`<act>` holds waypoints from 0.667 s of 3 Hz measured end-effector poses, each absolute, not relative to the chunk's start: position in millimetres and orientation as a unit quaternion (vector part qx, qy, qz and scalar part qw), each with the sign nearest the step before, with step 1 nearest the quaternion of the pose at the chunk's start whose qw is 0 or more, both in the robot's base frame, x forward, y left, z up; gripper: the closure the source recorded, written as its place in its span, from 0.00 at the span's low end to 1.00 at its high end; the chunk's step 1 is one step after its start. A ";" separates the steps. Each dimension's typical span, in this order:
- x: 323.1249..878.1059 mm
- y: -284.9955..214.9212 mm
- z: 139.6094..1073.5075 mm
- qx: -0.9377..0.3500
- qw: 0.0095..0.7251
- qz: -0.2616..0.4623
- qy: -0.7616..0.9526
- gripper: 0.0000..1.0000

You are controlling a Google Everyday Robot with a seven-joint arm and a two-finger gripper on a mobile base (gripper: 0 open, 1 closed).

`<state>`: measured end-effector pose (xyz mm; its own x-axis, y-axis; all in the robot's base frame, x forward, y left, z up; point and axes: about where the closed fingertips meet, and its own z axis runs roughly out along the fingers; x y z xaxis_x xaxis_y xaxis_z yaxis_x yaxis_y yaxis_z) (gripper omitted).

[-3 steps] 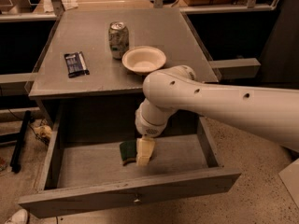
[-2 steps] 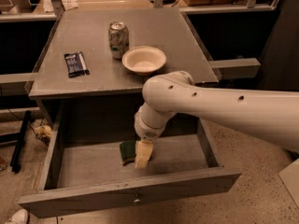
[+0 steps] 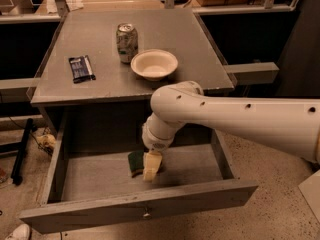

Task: Pick sponge from top drawer and place on counter

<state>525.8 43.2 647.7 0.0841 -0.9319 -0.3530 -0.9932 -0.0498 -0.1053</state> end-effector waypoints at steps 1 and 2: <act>528.4 44.5 635.0 -0.718 0.158 0.100 0.670 0.00; 530.7 45.9 622.9 -0.719 0.153 0.105 0.670 0.00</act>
Offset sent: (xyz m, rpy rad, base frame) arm 0.0091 0.0036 -0.0373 -0.0004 0.0391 0.0078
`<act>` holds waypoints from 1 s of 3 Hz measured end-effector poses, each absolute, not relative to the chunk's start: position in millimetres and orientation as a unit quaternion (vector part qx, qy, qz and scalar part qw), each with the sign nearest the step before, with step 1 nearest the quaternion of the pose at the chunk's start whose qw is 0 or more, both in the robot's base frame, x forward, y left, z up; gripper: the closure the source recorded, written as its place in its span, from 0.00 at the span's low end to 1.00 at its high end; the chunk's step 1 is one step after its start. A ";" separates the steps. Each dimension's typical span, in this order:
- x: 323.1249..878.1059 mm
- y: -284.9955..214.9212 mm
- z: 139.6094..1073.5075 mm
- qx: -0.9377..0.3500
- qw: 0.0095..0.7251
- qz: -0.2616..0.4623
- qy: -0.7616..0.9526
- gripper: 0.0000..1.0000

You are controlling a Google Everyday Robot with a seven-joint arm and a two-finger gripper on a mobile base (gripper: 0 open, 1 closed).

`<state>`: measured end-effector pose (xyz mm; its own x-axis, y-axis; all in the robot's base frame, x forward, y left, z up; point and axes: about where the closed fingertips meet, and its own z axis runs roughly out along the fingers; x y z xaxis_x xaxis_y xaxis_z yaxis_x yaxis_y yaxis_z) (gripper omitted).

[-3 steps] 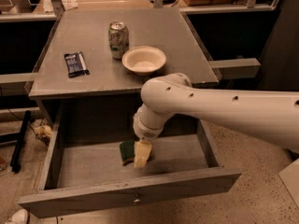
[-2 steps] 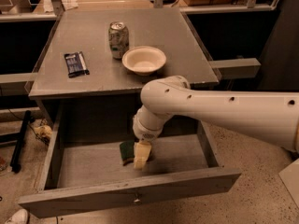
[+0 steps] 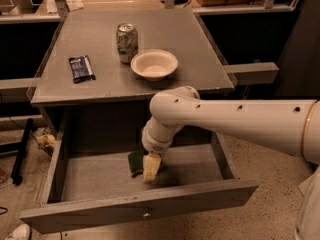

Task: Pick sponge from top drawer and place on counter

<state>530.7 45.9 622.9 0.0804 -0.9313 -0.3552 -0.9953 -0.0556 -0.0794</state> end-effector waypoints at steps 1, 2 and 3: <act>535.8 47.6 605.1 -0.718 0.144 0.110 0.672 0.00; 535.8 47.6 605.1 -0.718 0.144 0.110 0.672 0.00; 535.8 47.6 605.0 -0.718 0.144 0.110 0.672 0.14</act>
Offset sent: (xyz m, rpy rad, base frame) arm 0.0086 0.0024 -0.0254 -0.0049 0.0311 -0.0078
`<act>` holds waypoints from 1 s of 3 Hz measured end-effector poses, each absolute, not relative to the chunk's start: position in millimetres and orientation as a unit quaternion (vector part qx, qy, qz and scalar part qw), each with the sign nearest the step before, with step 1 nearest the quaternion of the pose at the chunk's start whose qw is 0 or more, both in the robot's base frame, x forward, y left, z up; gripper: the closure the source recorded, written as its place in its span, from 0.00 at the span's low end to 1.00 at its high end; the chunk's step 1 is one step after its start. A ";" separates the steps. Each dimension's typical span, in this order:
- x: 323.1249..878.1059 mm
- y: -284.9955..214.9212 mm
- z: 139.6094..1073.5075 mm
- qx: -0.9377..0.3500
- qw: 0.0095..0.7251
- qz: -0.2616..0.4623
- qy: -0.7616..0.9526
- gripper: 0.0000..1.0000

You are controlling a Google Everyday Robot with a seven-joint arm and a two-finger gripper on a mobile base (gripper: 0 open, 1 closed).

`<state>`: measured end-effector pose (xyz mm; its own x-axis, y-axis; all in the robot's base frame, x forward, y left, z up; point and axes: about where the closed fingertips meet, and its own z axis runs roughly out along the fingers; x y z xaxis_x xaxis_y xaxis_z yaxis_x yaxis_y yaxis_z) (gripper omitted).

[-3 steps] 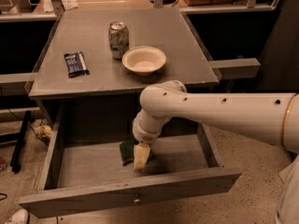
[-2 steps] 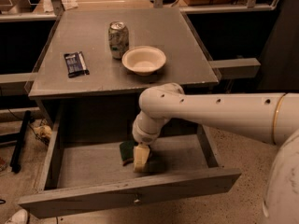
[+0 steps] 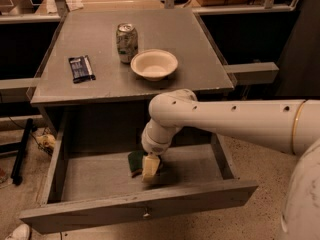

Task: Pick sponge from top drawer and place on counter

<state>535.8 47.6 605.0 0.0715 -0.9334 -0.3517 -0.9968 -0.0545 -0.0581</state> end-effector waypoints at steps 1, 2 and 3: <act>535.7 47.6 605.0 -0.718 0.144 0.110 0.672 0.38; 535.7 47.6 605.0 -0.718 0.144 0.110 0.672 0.61; 535.7 47.6 605.0 -0.718 0.144 0.110 0.672 0.84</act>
Offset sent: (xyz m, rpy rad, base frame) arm 0.0000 0.0000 0.0000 0.0000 0.0000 0.0000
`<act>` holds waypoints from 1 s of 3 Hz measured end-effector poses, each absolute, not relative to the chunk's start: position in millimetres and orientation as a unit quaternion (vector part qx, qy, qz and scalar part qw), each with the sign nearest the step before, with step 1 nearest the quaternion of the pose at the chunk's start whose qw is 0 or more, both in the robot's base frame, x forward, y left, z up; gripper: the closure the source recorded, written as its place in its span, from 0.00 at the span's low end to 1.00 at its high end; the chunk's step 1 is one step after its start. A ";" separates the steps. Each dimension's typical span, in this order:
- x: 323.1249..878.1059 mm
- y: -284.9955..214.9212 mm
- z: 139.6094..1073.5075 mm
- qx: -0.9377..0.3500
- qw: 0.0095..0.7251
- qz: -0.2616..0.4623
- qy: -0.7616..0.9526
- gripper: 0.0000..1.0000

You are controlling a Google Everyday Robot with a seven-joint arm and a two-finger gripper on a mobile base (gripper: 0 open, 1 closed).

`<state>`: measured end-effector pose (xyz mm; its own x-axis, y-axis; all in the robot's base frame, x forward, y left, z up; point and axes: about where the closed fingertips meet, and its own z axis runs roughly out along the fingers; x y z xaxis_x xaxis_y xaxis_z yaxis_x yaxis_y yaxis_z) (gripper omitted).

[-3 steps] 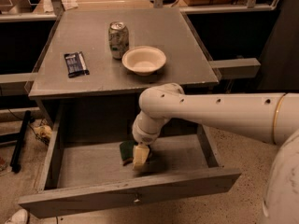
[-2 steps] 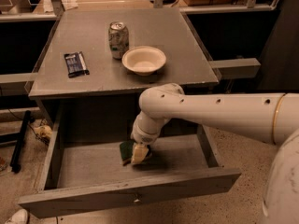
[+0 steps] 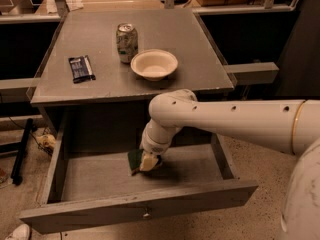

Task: Pick sponge from top drawer and place on counter

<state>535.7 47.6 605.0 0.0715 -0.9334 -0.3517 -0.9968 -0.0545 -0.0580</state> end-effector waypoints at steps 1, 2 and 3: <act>530.9 42.5 611.3 -0.711 0.146 0.110 0.679 1.00; 523.4 20.0 632.0 -0.680 0.147 0.102 0.711 1.00; 520.1 -7.5 659.3 -0.650 0.143 0.086 0.741 1.00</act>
Offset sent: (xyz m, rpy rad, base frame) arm -0.0196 -0.0565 0.0580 -0.0127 0.0016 -0.2327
